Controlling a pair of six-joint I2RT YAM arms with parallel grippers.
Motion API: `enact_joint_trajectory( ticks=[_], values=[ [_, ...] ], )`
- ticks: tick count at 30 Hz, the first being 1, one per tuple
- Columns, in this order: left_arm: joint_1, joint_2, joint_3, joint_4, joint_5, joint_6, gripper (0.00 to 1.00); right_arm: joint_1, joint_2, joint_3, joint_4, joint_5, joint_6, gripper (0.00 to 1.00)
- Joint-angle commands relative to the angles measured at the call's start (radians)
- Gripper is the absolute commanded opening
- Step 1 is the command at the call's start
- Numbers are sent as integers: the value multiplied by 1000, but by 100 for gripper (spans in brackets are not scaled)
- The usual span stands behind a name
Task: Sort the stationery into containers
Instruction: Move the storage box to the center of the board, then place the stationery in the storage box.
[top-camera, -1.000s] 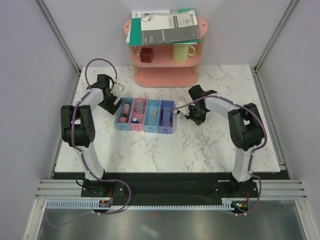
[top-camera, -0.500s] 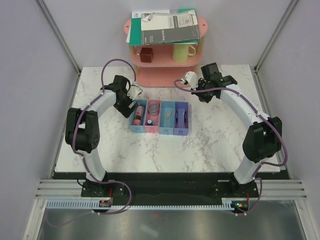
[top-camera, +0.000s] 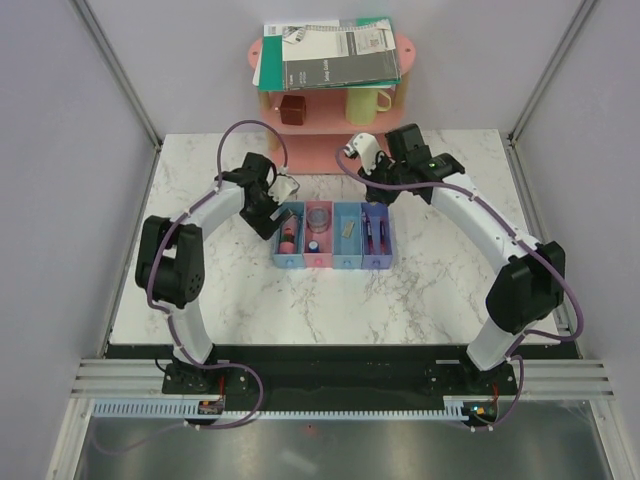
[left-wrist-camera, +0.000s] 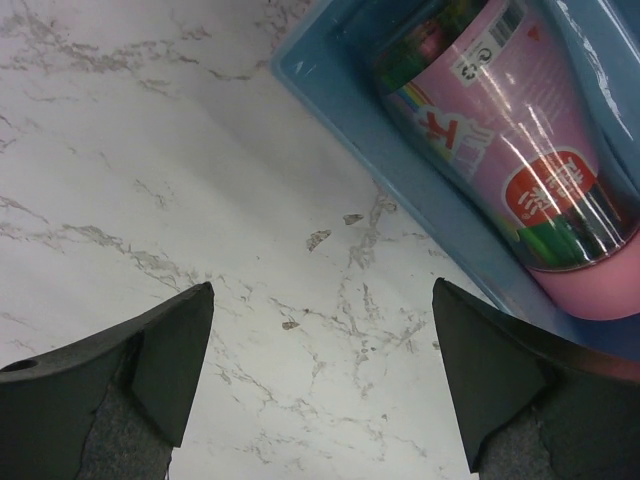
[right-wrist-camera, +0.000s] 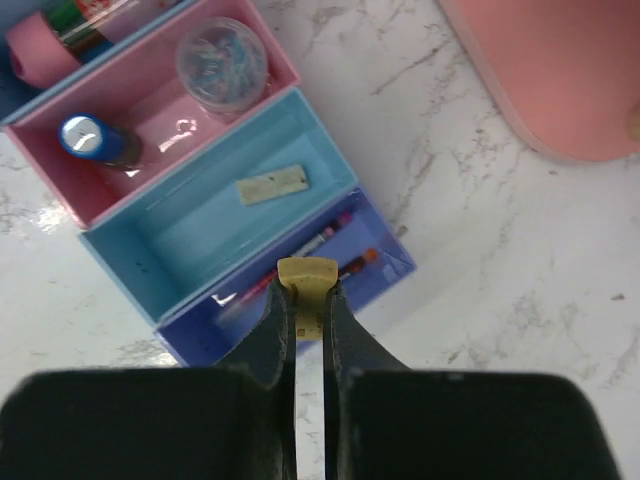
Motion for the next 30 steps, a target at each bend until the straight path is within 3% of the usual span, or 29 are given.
enact_joint_trajectory(
  ticks=[1,20,30],
  values=[
    [-41,2,60,-9,47,-48,97,41,-22,-52,78,-39,69,0],
    [-81,82,155,-4,76,-82,96,116,16,-248,217,-43,121,0],
    [-81,-48,110,-1,28,-50,97,118,29,-297,253,-8,109,0]
  ],
)
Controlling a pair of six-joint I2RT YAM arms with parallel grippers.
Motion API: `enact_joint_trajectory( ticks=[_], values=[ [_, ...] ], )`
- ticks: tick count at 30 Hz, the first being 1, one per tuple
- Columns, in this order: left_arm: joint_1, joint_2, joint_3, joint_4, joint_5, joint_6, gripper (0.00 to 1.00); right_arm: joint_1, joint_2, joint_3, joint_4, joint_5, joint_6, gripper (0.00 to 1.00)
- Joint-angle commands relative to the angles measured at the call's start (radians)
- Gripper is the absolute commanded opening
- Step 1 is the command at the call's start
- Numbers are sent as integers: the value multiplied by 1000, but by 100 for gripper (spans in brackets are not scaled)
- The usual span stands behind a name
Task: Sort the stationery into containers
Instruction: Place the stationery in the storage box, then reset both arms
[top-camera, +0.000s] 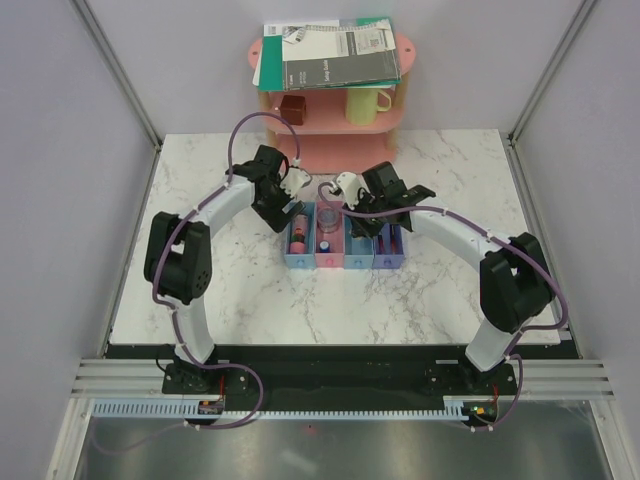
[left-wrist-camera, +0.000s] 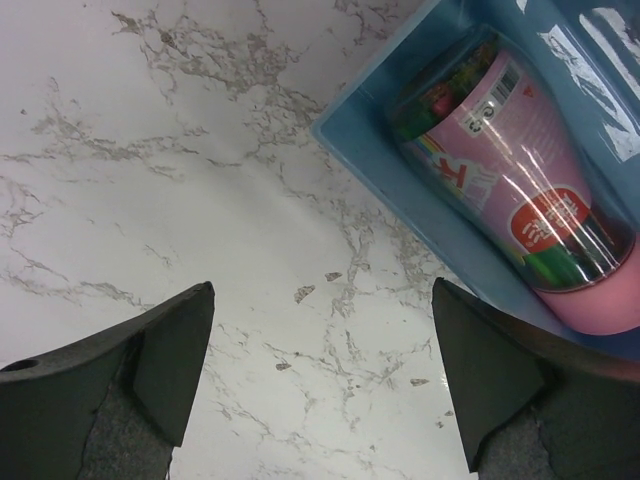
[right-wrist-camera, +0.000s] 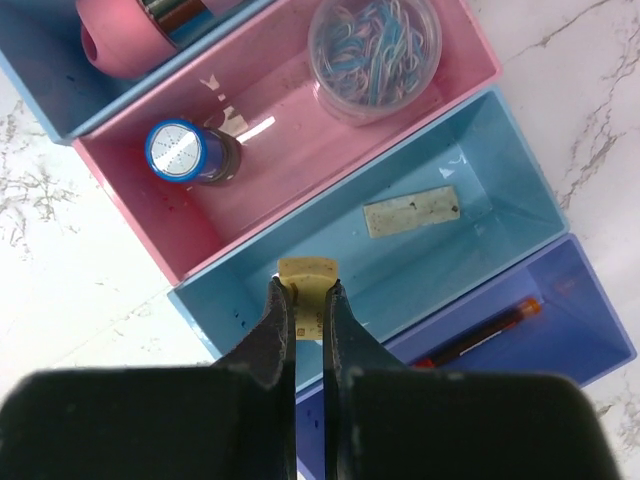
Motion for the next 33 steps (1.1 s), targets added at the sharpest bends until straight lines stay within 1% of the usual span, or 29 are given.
enact_joint_trajectory(
  ticks=[1,3,5,6,7,9,10,11,12,15,19,21,22,24,25,27,28,30,31,32,33],
  values=[
    [-19,-129,-12,15,7,-16,98,1,3,-23,52,14,1,1],
    [-19,-201,-25,14,7,-16,98,1,12,-27,55,23,-2,3],
    [-19,-254,-32,15,13,-17,98,1,18,-27,53,22,-8,13],
    [-19,-305,-39,15,26,-19,99,1,17,-24,52,20,-9,21],
    [-19,-332,-43,17,35,-19,99,1,15,-24,52,20,-8,44],
    [-19,-410,-54,17,61,-22,100,1,3,-17,52,23,-6,64],
    [-19,-433,-59,17,70,-22,100,1,-3,-14,53,31,-6,85],
    [-19,-461,-74,17,79,-19,100,-1,-11,-9,52,38,-5,98],
    [-19,-508,-83,17,99,-14,100,1,-15,-1,50,41,-6,98],
    [-19,-570,-98,17,119,0,100,1,-54,8,36,71,-6,98],
    [-19,-656,-85,17,133,4,100,1,-145,9,27,92,-9,98],
    [-19,-685,-66,14,132,0,100,1,-176,46,-25,118,-9,98],
    [-17,-699,-59,17,131,-18,100,1,-220,60,-45,124,-9,98],
    [-17,-763,-46,15,161,-25,100,-1,-277,94,-97,196,-12,98],
    [-17,-787,-48,14,171,-29,100,-10,-334,98,-111,225,-11,98],
    [-19,-856,-62,14,185,-45,100,-72,-392,82,-129,224,10,98],
    [-19,-878,-83,15,184,-72,100,-88,-452,62,-131,236,14,98],
    [-19,-950,-115,21,194,-80,100,-91,-526,-30,-131,245,-30,98],
    [-19,-975,-152,23,202,-106,100,-90,-600,-64,-132,245,-38,98],
    [-17,-999,-169,29,204,-129,100,-91,-624,-90,-143,245,-40,98],
    [-17,-1031,-184,31,202,-184,100,-91,-655,-89,-184,245,-37,98]
  ],
)
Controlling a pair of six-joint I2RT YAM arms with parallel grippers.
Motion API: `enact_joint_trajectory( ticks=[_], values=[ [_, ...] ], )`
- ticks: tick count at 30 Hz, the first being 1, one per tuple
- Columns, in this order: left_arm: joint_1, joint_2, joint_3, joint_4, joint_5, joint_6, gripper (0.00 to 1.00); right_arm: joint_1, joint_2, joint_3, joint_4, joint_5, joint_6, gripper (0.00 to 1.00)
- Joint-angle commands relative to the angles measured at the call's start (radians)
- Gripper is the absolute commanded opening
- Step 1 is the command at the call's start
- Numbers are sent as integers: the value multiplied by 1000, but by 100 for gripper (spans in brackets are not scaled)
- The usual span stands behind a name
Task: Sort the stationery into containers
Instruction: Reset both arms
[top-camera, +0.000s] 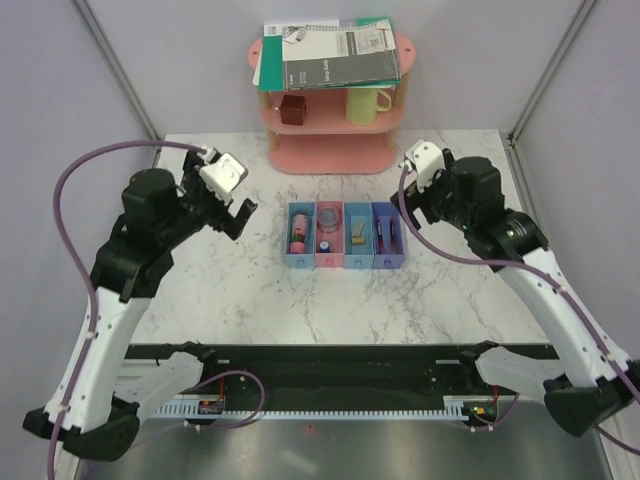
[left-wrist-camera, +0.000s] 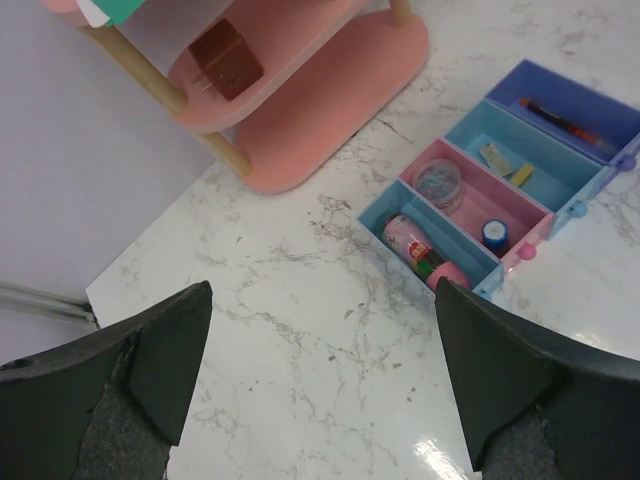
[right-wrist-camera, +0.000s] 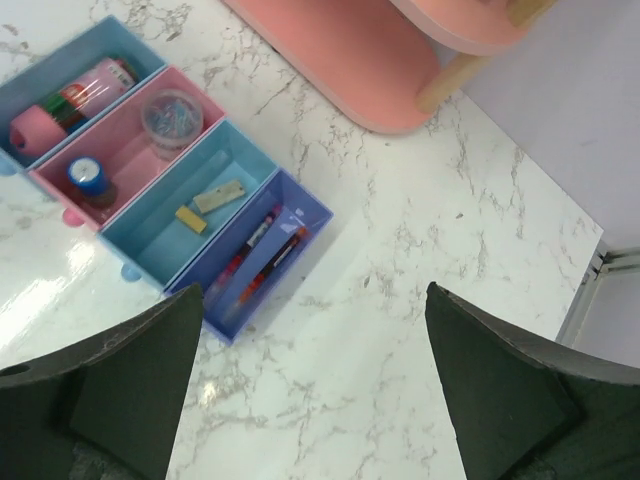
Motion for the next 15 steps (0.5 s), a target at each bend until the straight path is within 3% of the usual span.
enact_joint_trajectory(
  ticks=[1,4,15],
  values=[
    [7,-100,-91,18,35,-169,100,8,-117,-67,-111,29,-7,98],
    [56,-131,-166,18,63,-248,100,8,-191,-79,-131,29,-1,98],
    [67,-199,-248,32,40,-219,100,8,-249,-28,-184,56,9,98]
  ],
)
